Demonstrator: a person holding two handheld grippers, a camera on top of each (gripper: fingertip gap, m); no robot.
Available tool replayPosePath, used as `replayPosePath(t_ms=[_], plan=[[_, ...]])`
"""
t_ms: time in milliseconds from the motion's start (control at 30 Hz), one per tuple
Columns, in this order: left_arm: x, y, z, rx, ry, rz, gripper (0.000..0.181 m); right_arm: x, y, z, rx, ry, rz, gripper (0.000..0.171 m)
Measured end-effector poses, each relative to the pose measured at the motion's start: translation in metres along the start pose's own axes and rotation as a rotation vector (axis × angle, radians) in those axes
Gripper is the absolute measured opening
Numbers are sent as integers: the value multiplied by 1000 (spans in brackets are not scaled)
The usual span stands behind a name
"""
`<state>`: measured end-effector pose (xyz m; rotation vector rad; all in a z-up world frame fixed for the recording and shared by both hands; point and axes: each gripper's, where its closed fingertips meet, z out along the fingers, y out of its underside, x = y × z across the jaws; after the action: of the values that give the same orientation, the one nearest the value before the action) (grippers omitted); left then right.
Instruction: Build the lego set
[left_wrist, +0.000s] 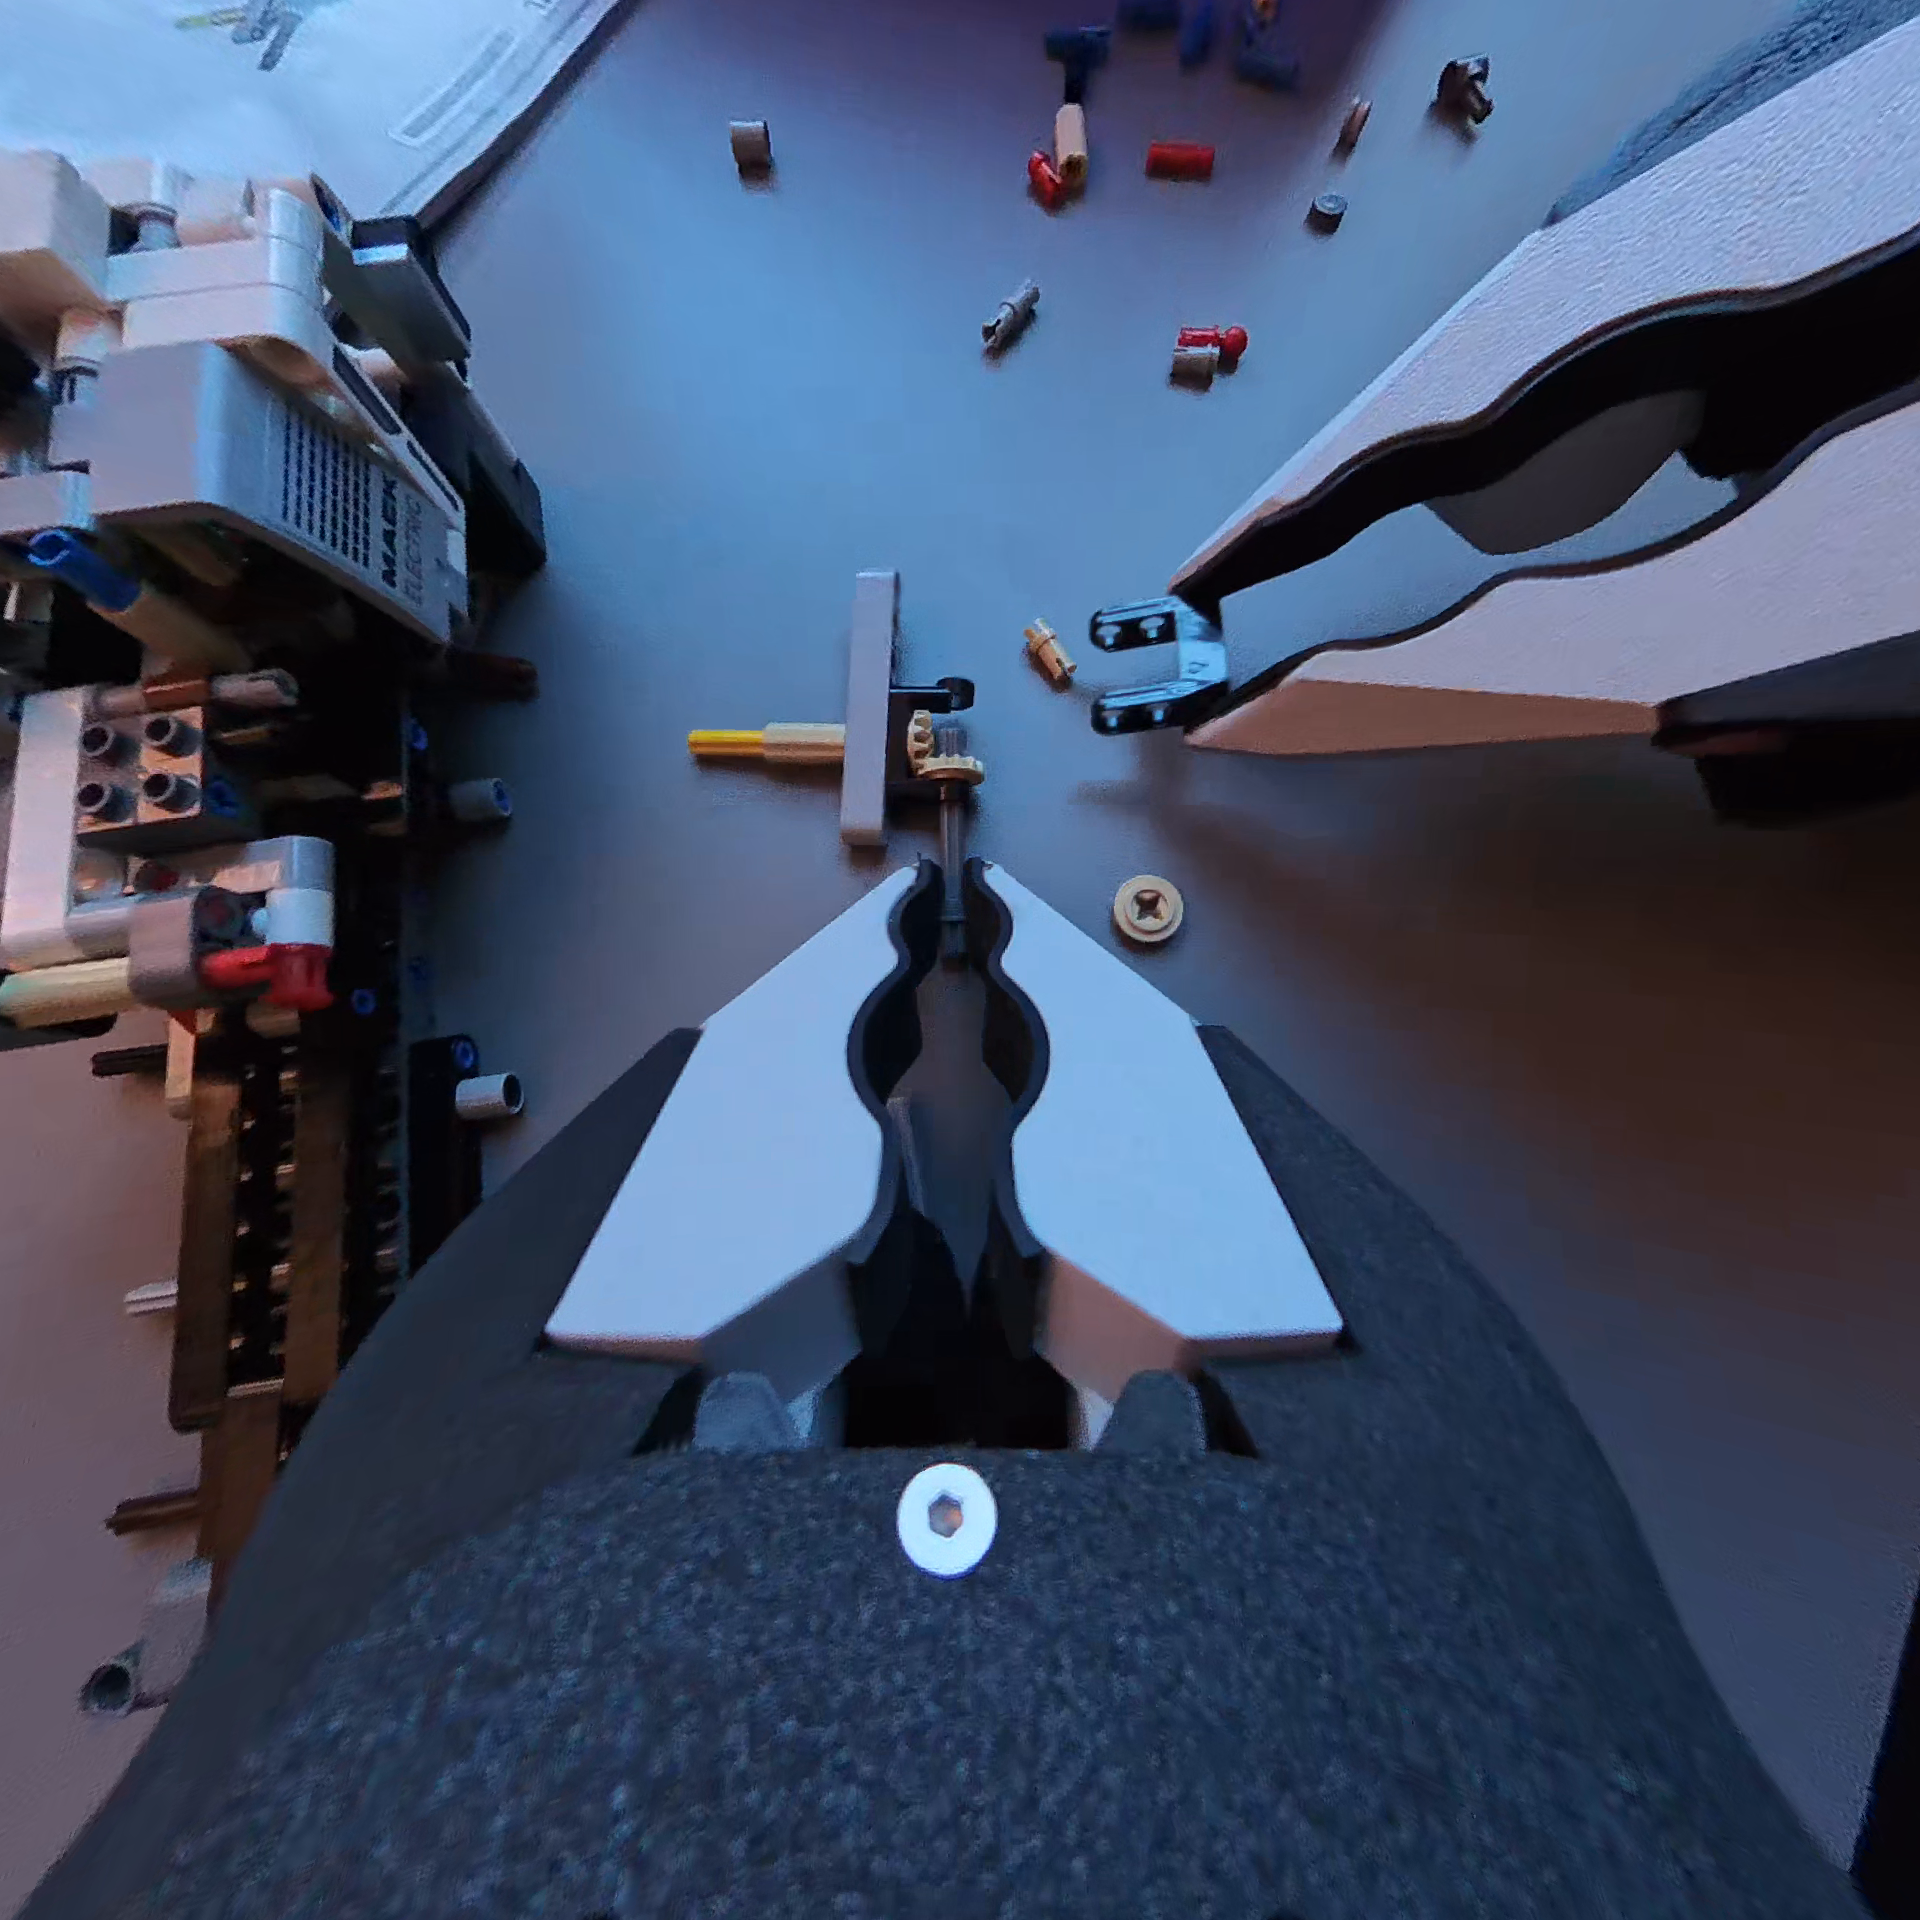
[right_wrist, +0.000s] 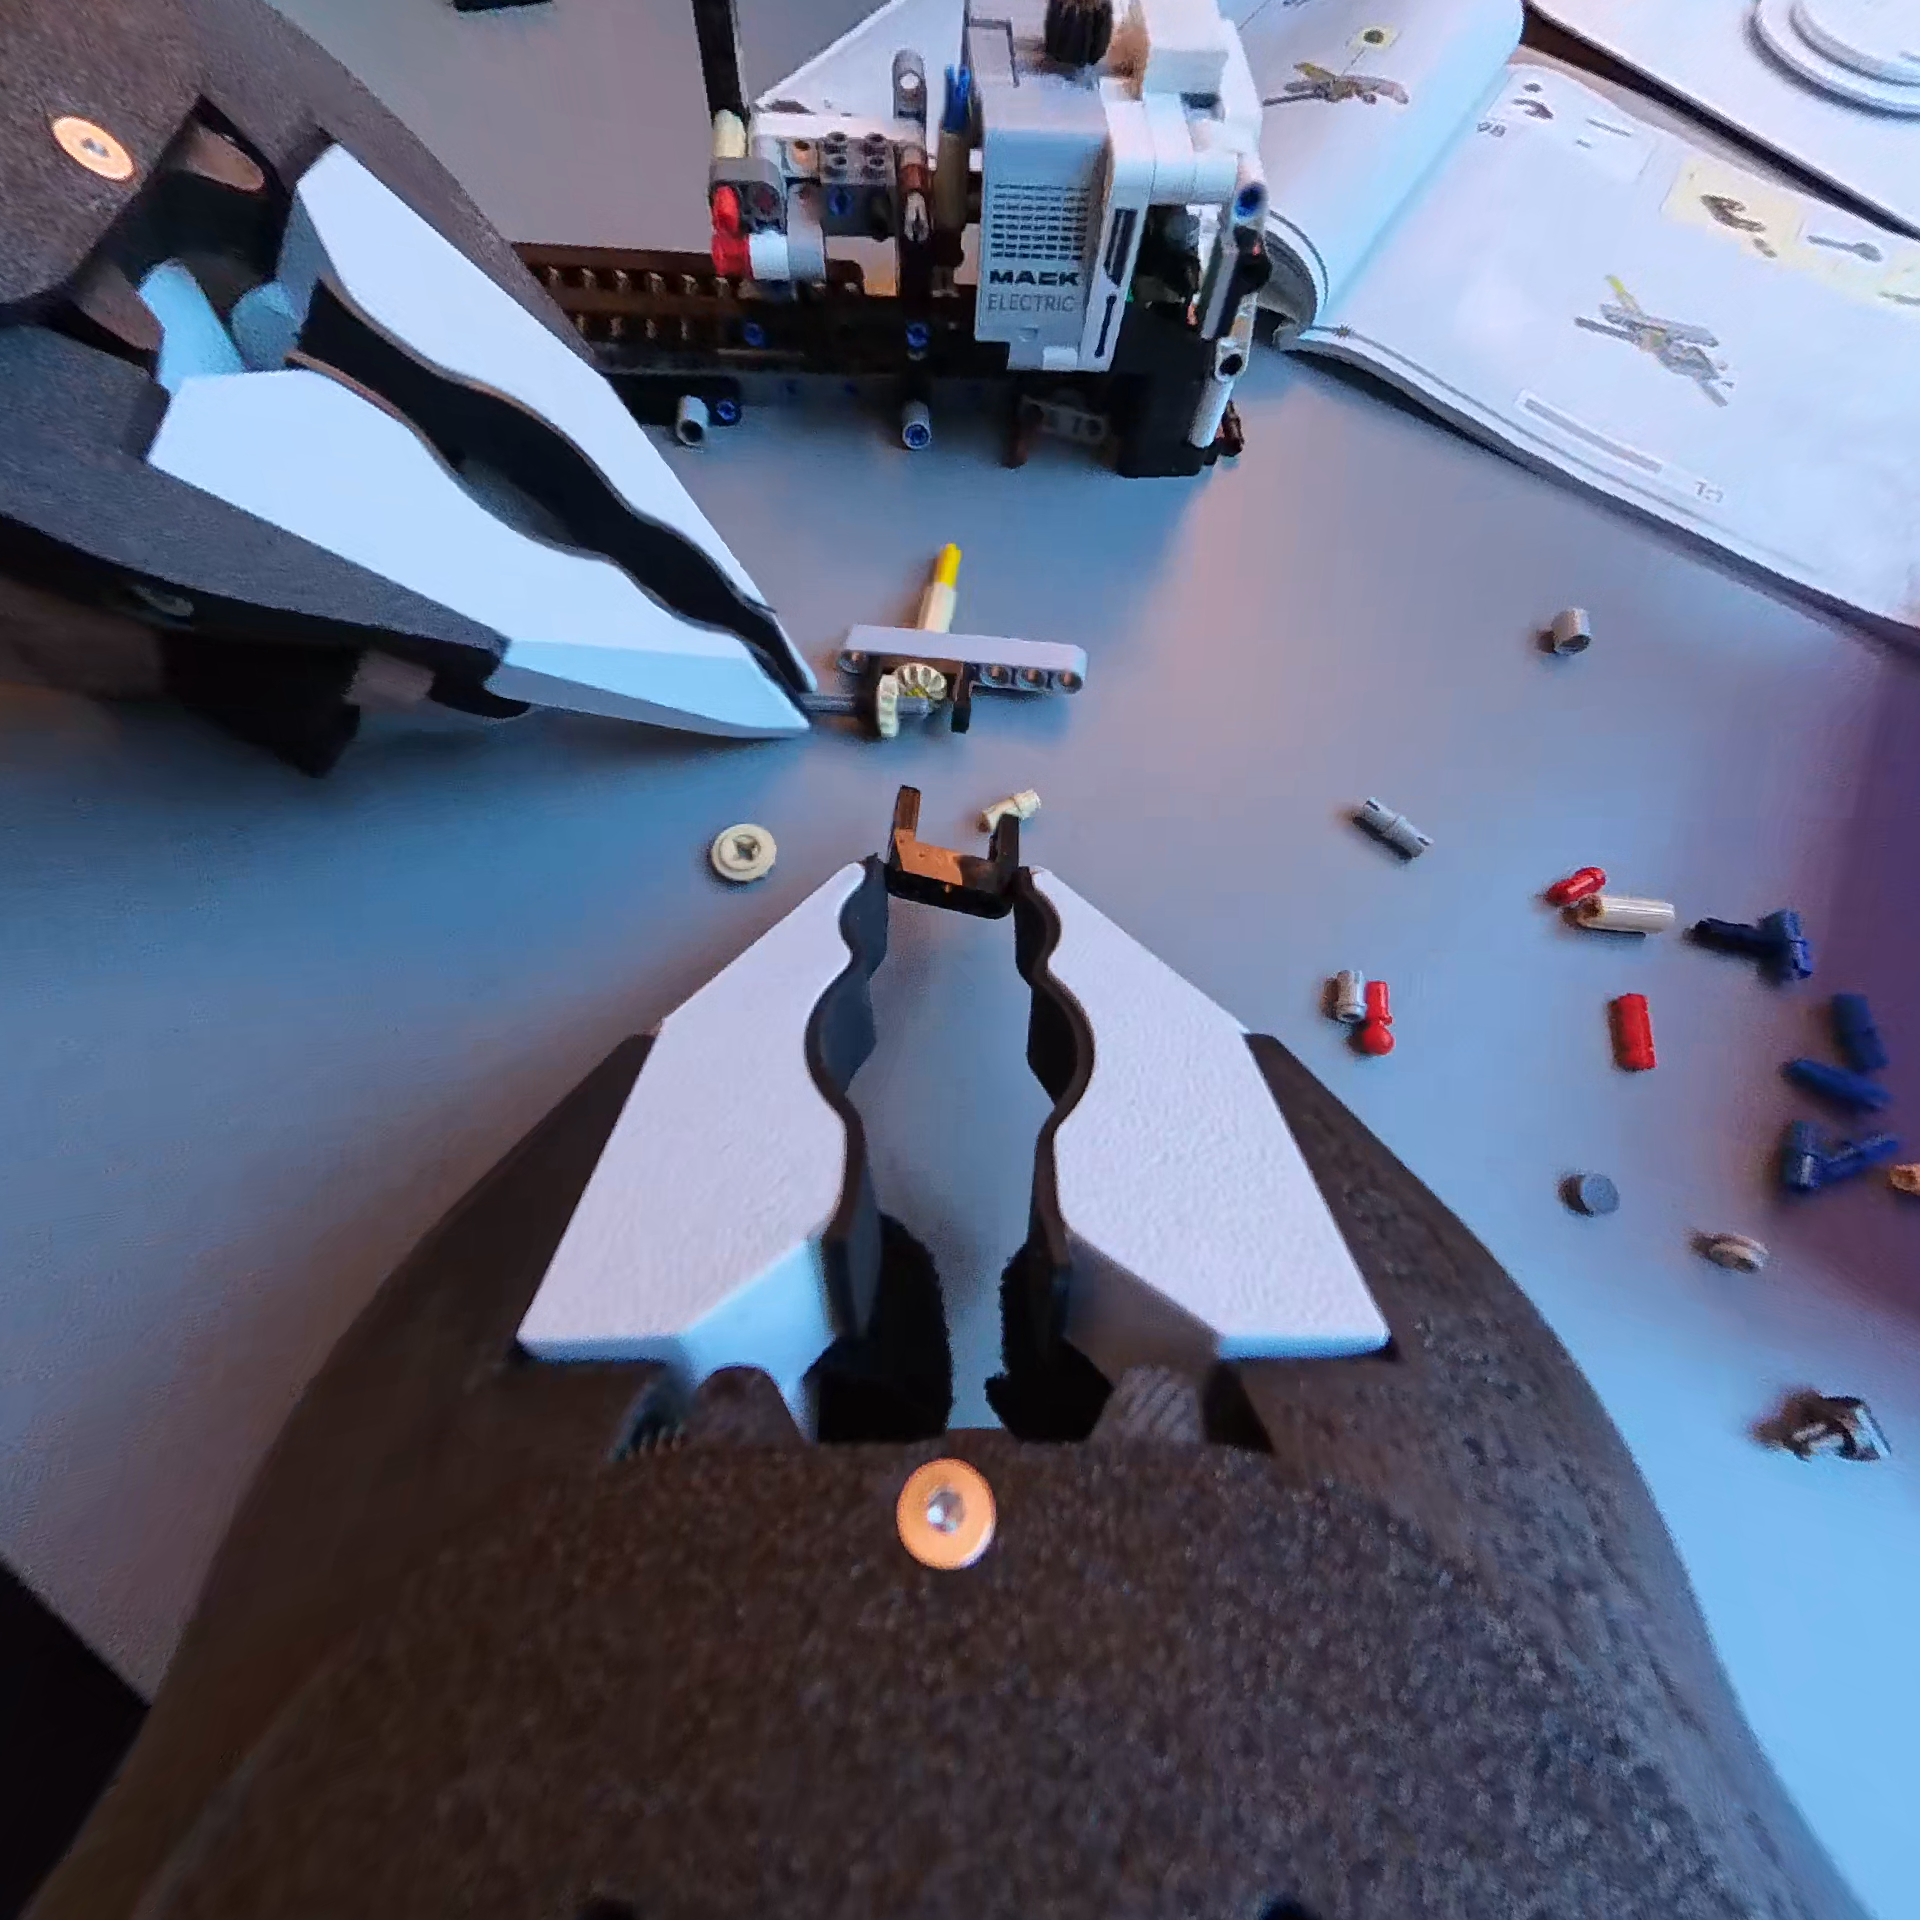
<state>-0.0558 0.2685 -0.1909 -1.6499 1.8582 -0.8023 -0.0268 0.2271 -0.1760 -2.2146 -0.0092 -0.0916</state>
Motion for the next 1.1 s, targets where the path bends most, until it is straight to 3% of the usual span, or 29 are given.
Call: replayPosePath(t_ms=[233,667,1100], plan=[[10,-5,-4,-28,55,-31,2,7,-8,10,4,6,63,24],[16,-6,-6,-30,86,-16,2,4,-4,11,-31,-8,-16,24],[20,-5,-5,-39,136,-97,2,-2,-4,11,-46,49,-221,23]])
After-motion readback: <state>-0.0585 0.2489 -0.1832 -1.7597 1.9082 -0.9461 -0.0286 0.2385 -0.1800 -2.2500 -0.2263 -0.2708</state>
